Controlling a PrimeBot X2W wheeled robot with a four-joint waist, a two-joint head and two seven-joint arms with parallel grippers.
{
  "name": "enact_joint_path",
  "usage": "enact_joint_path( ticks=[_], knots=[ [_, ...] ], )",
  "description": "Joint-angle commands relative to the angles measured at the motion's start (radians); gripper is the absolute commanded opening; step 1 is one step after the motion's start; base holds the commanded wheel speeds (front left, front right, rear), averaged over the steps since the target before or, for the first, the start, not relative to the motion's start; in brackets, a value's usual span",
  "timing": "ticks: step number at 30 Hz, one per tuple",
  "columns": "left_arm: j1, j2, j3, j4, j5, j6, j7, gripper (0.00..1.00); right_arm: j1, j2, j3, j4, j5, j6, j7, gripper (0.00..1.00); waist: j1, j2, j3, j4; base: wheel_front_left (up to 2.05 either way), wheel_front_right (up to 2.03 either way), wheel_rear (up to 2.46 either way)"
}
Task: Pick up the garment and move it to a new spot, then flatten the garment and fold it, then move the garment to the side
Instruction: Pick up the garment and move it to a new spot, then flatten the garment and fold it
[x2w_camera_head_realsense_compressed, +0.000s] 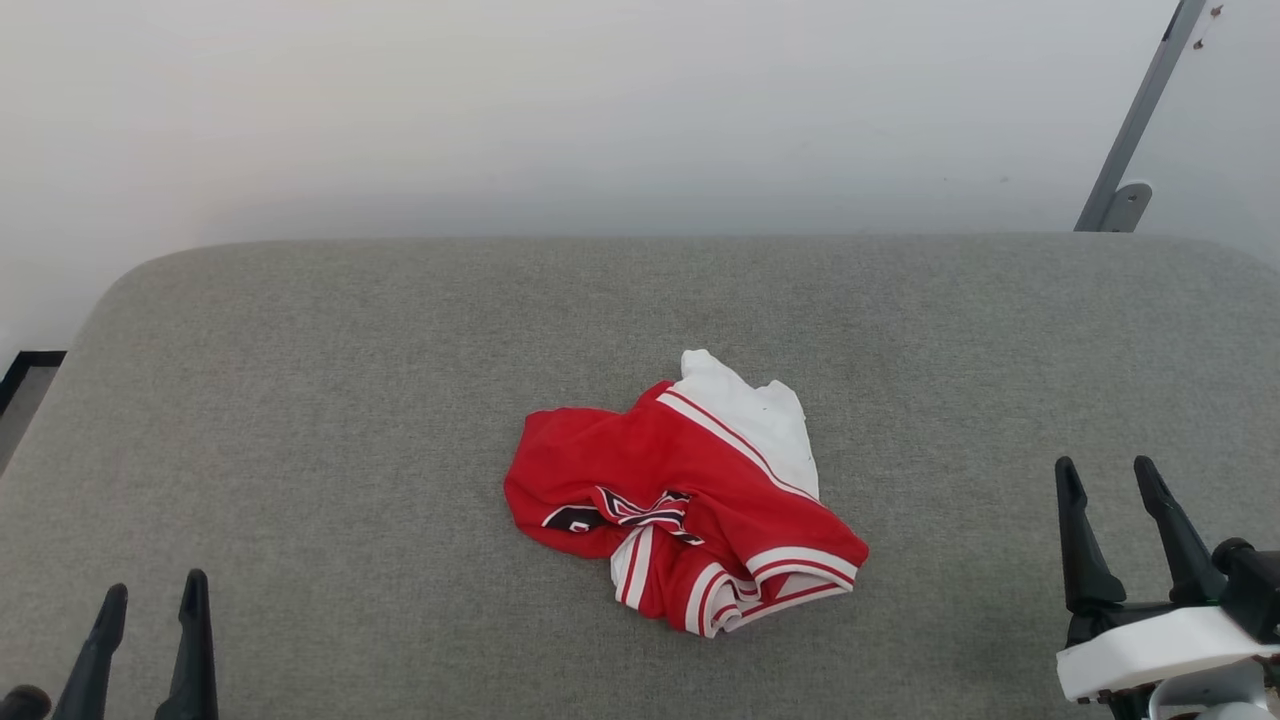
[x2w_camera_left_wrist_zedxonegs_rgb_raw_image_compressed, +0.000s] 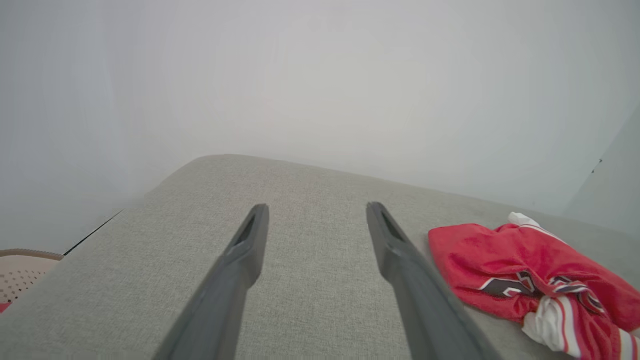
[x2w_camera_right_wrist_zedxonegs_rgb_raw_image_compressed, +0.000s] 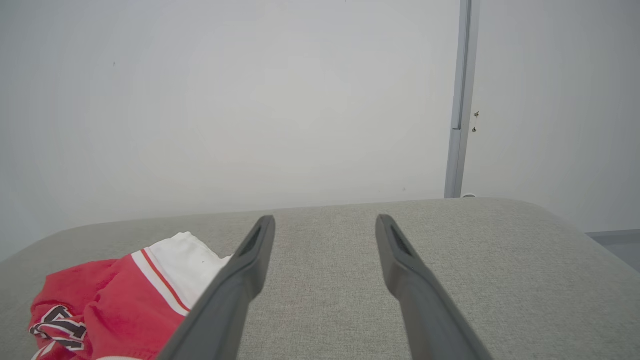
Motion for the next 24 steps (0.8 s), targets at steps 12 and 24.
enact_joint_path(
  ticks=[12,24],
  knots=[
    [-0.002,-0.066,0.031,0.008,0.037,-0.019,-0.005,1.00,0.010,0.009,-0.009,0.000,0.011,0.000,-0.007,1.00,0.0000,0.0000,-0.004,0.005,0.00,0.00,0.00],
    [-0.016,-0.079,-0.004,-0.023,0.028,-0.020,-0.005,1.00,-0.030,-0.005,0.037,0.019,0.020,0.000,0.045,1.00,0.0000,0.0000,0.002,0.048,0.00,0.00,0.00]
  ],
)
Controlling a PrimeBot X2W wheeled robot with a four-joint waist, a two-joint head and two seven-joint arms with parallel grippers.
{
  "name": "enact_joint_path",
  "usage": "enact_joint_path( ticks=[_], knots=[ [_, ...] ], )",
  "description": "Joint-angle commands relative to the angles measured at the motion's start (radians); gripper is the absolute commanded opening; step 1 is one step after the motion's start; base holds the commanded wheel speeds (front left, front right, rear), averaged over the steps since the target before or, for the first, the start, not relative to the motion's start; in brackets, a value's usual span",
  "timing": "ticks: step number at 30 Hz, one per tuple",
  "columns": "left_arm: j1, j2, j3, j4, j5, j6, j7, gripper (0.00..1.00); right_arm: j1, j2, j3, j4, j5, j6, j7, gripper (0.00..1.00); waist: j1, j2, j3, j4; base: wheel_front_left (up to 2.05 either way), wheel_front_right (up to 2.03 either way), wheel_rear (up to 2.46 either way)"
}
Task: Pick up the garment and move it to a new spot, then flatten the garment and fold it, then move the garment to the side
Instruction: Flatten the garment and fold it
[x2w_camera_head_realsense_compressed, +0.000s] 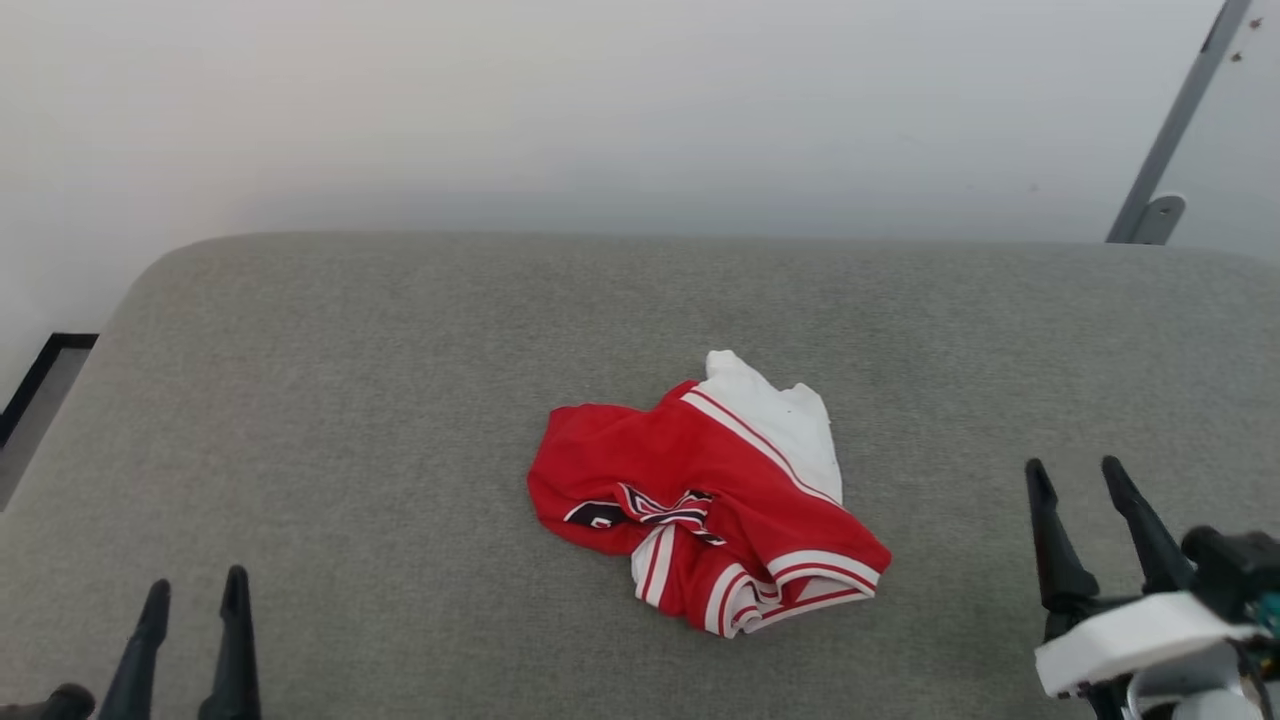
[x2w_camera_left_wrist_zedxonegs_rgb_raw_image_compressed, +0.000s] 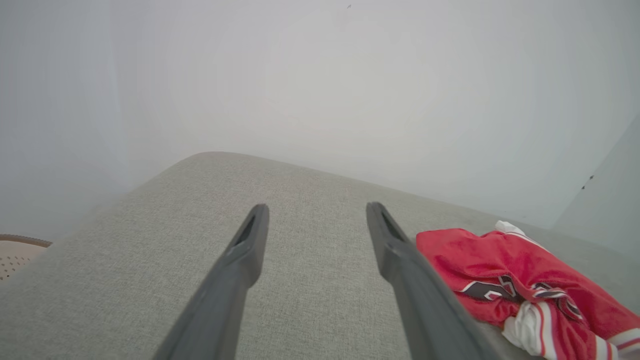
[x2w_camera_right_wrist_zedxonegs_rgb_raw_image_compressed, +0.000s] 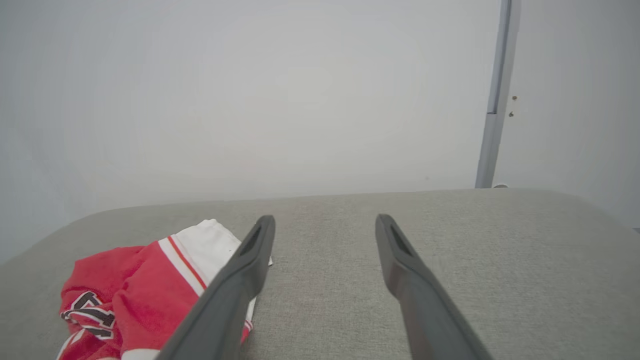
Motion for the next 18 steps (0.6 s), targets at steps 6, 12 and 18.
enact_joint_path(
  ticks=[6,12,18],
  knots=[
    [-0.034,0.000,-0.053,-0.007,-0.002,-0.003,-0.005,1.00,-0.081,-0.043,0.064,0.050,0.011,0.000,0.096,1.00,0.0000,0.0000,0.015,0.068,0.00,0.00,0.00],
    [-0.073,0.000,-0.113,0.000,-0.016,-0.003,-0.005,1.00,-0.180,-0.099,0.133,0.116,0.031,0.000,0.178,1.00,0.0000,0.0000,0.039,0.144,0.00,0.00,0.00],
    [-0.113,0.003,-0.157,0.001,-0.023,-0.003,-0.005,1.00,-0.285,-0.150,0.198,0.207,0.038,0.000,0.239,1.00,0.0000,0.0000,0.078,0.206,0.00,0.00,0.00]
  ],
)
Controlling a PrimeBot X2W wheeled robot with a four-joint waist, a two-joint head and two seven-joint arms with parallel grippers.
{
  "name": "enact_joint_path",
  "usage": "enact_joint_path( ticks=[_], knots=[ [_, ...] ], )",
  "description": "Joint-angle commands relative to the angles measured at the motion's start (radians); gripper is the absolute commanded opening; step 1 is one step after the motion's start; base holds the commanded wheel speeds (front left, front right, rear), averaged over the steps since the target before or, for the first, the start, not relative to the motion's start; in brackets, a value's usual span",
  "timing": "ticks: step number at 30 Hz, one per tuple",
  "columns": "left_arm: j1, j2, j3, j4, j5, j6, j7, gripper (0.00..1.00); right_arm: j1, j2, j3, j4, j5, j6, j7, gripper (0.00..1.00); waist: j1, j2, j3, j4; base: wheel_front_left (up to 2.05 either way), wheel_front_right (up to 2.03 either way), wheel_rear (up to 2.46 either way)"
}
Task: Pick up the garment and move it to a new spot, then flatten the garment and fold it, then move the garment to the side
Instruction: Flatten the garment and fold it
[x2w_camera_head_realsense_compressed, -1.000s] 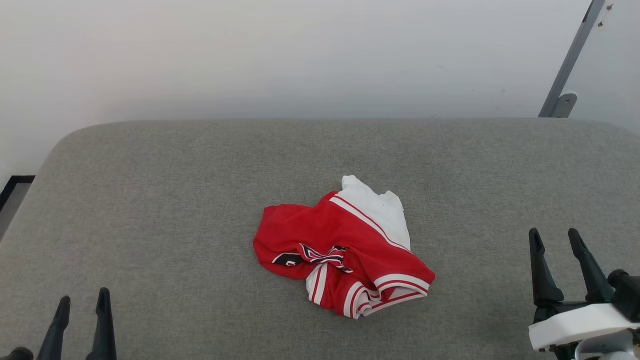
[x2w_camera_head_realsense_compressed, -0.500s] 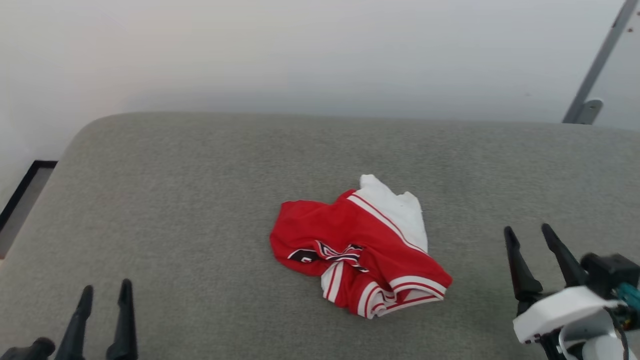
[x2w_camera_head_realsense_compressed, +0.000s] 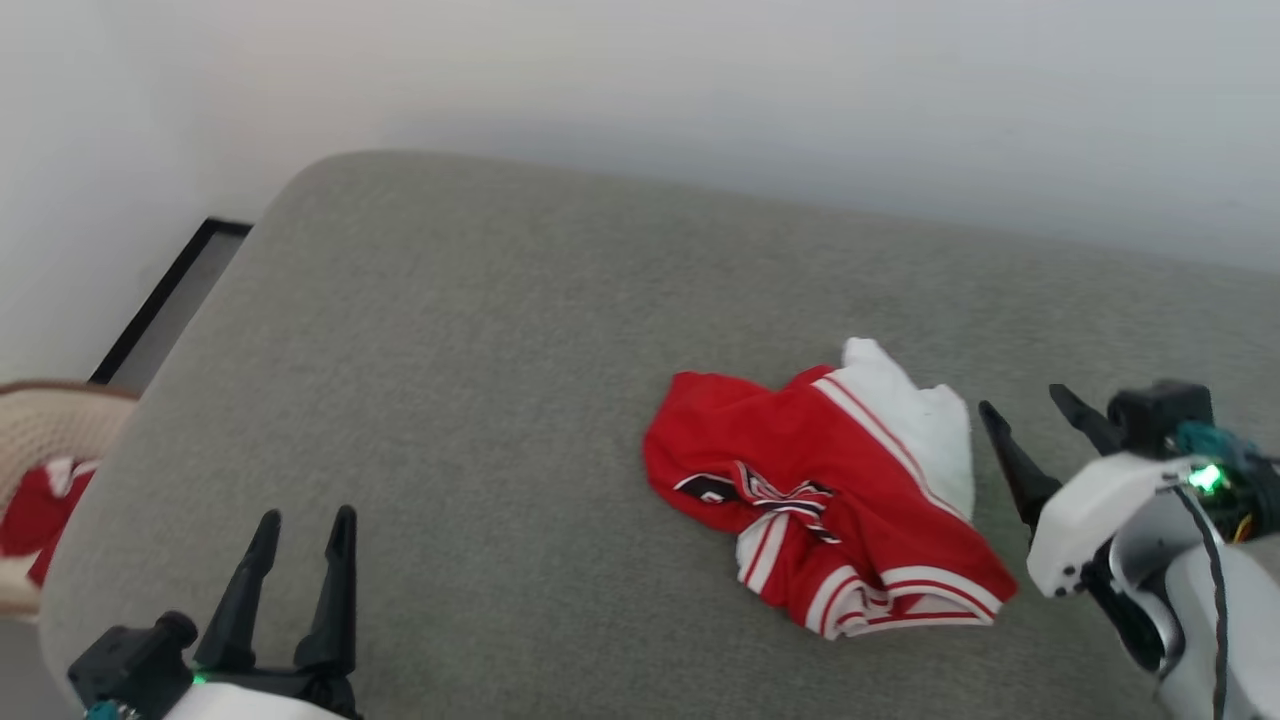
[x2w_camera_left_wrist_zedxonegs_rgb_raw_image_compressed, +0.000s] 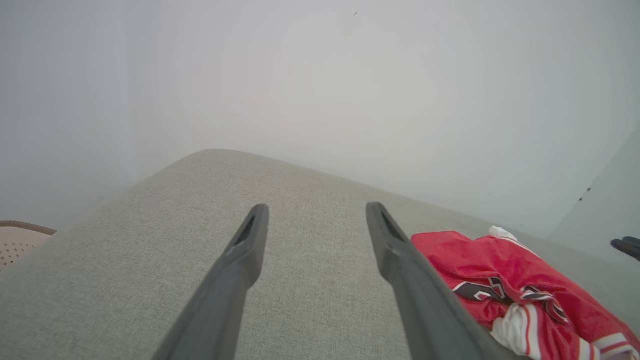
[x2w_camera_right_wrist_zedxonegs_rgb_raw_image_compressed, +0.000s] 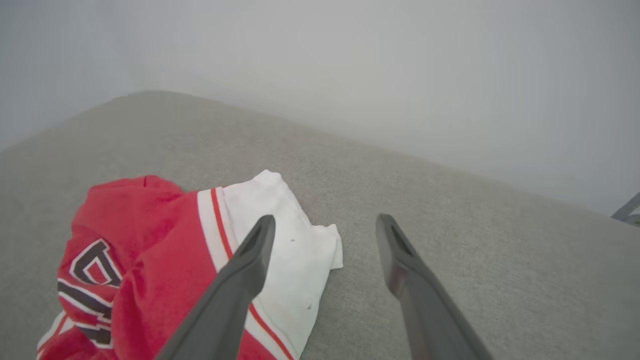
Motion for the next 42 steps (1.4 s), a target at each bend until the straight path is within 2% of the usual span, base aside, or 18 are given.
enact_joint_path(
  ticks=[1,6,13,17,22,23,24,25,30,34,42],
  knots=[
    [-0.020,0.004,-0.007,0.000,-0.002,-0.003,-0.005,1.00,-0.031,-0.011,0.016,0.023,0.006,0.000,0.016,1.00,0.0000,0.0000,0.032,0.038,0.00,0.00,0.00],
    [-0.055,0.002,-0.039,0.000,-0.015,-0.003,-0.005,1.00,-0.133,-0.049,0.075,0.132,0.033,0.000,0.094,1.00,0.0000,0.0000,0.071,0.093,0.00,0.00,0.00],
    [-0.096,-0.002,-0.079,0.007,-0.038,-0.004,-0.005,1.00,-0.254,-0.111,0.172,0.285,0.089,0.000,0.266,1.00,0.0000,0.0000,0.117,0.158,0.00,0.00,0.00],
    [-0.113,-0.008,-0.096,0.015,-0.052,-0.004,-0.005,1.00,-0.301,-0.123,0.220,0.377,0.120,0.000,0.385,1.00,0.0000,0.0000,0.137,0.184,0.00,0.00,0.00],
    [-0.131,-0.016,-0.109,0.021,-0.066,-0.004,-0.005,1.00,-0.334,-0.106,0.260,0.493,0.171,-0.001,0.518,1.00,0.0000,0.0000,0.162,0.204,0.00,0.00,0.00],
    [-0.134,-0.019,-0.111,0.023,-0.071,-0.004,-0.005,1.00,-0.338,-0.102,0.270,0.509,0.183,-0.001,0.546,0.85,0.0000,0.0000,0.166,0.206,0.00,0.00,0.00],
    [-0.138,-0.019,-0.111,0.022,-0.071,-0.004,-0.005,1.00,-0.345,-0.099,0.279,0.519,0.196,-0.001,0.566,0.34,0.0000,0.0000,0.168,0.207,0.00,0.00,0.00],
    [-0.140,-0.019,-0.111,0.023,-0.073,-0.004,-0.005,1.00,-0.353,-0.100,0.288,0.524,0.203,-0.001,0.581,0.00,0.0000,0.0000,0.170,0.207,0.00,0.00,0.00],
    [-0.133,-0.020,-0.096,0.024,-0.083,-0.004,-0.005,1.00,-0.403,-0.121,0.307,0.490,0.248,-0.001,0.598,0.00,0.0000,0.0000,0.171,0.185,0.00,0.00,0.00],
    [-0.125,-0.013,-0.083,0.018,-0.086,-0.004,-0.005,1.00,-0.424,-0.167,0.309,0.428,0.280,-0.002,0.583,0.00,0.0000,0.0000,0.163,0.151,0.00,0.00,0.00],
    [-0.111,0.004,-0.065,0.008,-0.087,-0.004,-0.005,1.00,-0.354,-0.269,0.232,0.277,0.328,0.000,0.575,0.00,0.0000,0.0000,0.146,0.070,0.00,0.00,0.00]
  ],
)
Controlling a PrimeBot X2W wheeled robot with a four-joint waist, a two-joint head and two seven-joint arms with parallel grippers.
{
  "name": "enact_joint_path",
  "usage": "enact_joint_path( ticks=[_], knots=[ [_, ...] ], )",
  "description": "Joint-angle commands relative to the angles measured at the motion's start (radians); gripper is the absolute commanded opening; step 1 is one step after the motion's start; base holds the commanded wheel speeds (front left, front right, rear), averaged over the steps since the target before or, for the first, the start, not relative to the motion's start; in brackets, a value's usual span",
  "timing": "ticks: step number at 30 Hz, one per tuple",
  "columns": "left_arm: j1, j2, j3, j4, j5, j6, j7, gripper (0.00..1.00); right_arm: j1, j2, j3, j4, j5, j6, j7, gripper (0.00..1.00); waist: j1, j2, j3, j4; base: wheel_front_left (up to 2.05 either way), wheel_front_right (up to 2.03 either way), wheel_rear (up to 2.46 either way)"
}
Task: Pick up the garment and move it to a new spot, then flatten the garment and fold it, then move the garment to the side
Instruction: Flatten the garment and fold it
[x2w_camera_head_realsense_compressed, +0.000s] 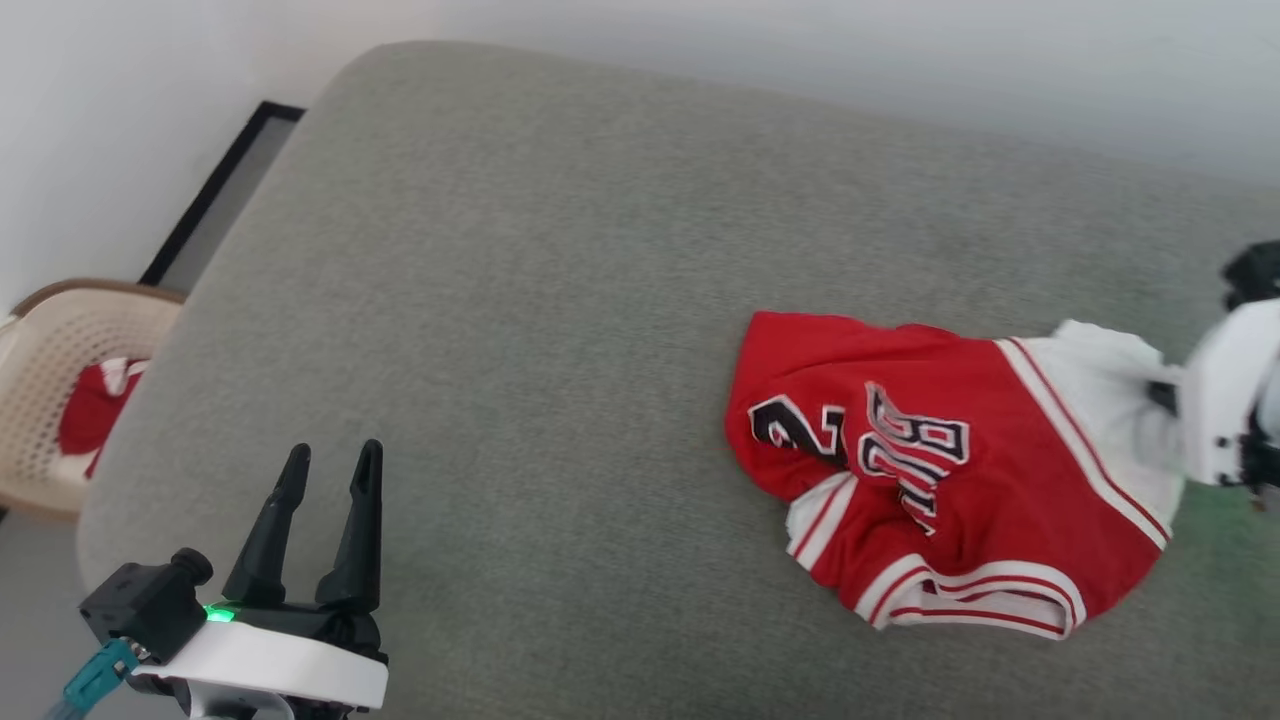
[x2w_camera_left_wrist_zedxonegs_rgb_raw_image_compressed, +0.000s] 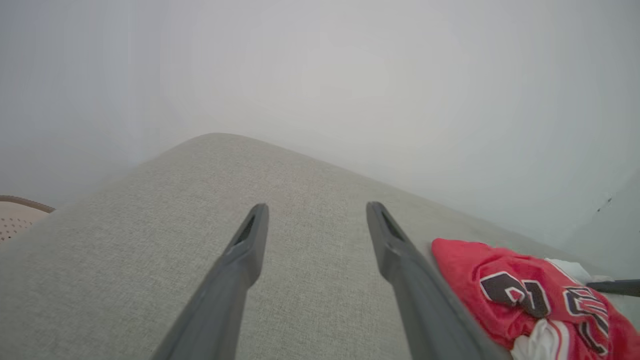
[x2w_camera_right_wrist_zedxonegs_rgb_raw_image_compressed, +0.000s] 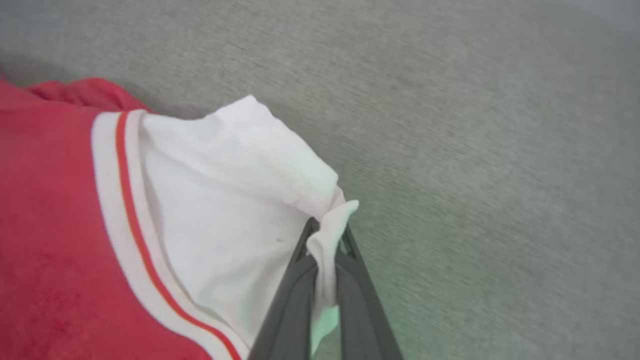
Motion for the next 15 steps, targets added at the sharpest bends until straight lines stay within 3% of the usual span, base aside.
enact_joint_path(
  ticks=[1,7,11,15],
  knots=[
    [0.007,0.004,0.002,-0.003,-0.002,-0.004,-0.005,1.00,0.022,-0.015,-0.012,-0.008,0.005,-0.001,0.006,0.00,0.0000,0.0000,-0.007,-0.022,0.00,0.00,0.00],
    [0.002,0.016,-0.011,-0.001,-0.005,-0.003,-0.005,1.00,0.168,-0.067,-0.188,-0.052,0.007,-0.001,0.073,0.00,0.0000,0.0000,-0.015,-0.064,0.00,0.00,0.00],
    [-0.002,0.021,-0.018,0.003,-0.012,-0.004,-0.005,1.00,0.269,-0.037,-0.302,-0.050,-0.022,-0.001,0.090,0.00,0.0000,0.0000,-0.016,-0.074,0.00,0.00,0.00],
    [-0.011,0.030,-0.034,0.012,-0.024,-0.003,-0.005,1.00,0.345,0.039,-0.385,-0.021,-0.071,-0.001,0.090,0.00,0.0000,0.0000,-0.014,-0.078,0.00,0.00,0.00]
  ],
)
